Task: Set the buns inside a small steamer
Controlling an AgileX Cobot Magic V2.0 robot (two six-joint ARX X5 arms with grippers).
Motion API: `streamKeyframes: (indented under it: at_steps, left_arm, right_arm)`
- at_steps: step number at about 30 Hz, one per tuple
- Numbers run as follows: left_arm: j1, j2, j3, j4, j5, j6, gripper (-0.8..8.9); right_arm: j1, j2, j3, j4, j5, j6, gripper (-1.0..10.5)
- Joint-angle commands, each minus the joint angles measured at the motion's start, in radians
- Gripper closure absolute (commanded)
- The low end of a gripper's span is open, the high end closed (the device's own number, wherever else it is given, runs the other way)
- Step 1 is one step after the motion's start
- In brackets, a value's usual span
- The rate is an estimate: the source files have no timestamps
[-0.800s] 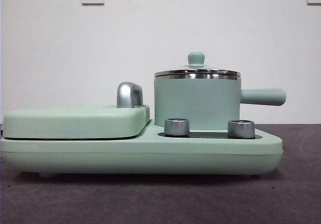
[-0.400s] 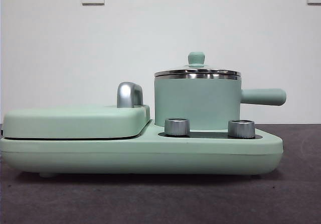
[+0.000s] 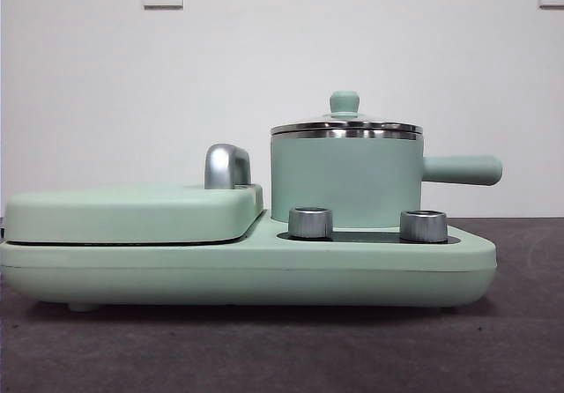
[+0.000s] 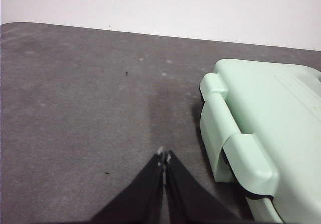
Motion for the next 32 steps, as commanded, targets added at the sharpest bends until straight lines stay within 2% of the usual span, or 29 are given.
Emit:
streamKeyframes:
  at_steps: [1, 4, 8, 13, 20, 32]
  left_arm:
    - [0.0, -0.002, -0.019, -0.008, -0.002, 0.006, 8.06]
    - [0.0, -0.002, -0.019, -0.008, -0.002, 0.006, 8.06]
    - [0.0, -0.002, -0.019, -0.008, -0.002, 0.006, 8.06]
    - [0.0, -0.002, -0.019, -0.008, -0.002, 0.006, 8.06]
    - [0.0, -0.002, -0.019, -0.008, -0.002, 0.006, 8.06]
    - [0.0, -0.002, -0.019, -0.009, -0.002, 0.006, 8.06]
  right_arm:
    - [-0.091, -0.006, -0.081, 0.119, 0.042, -0.016, 9.4]
    - [-0.193, -0.021, -0.219, 0.316, 0.098, -0.052, 9.4]
    - [-0.3, -0.039, -0.436, 0.563, 0.125, -0.095, 9.4]
    - [-0.332, -0.092, -0.674, 0.738, 0.211, -0.093, 9.4]
    - [-0.333, -0.145, -0.833, 0.748, 0.247, -0.095, 9.4]
    - [-0.35, -0.201, -0.916, 0.768, 0.25, -0.109, 9.4]
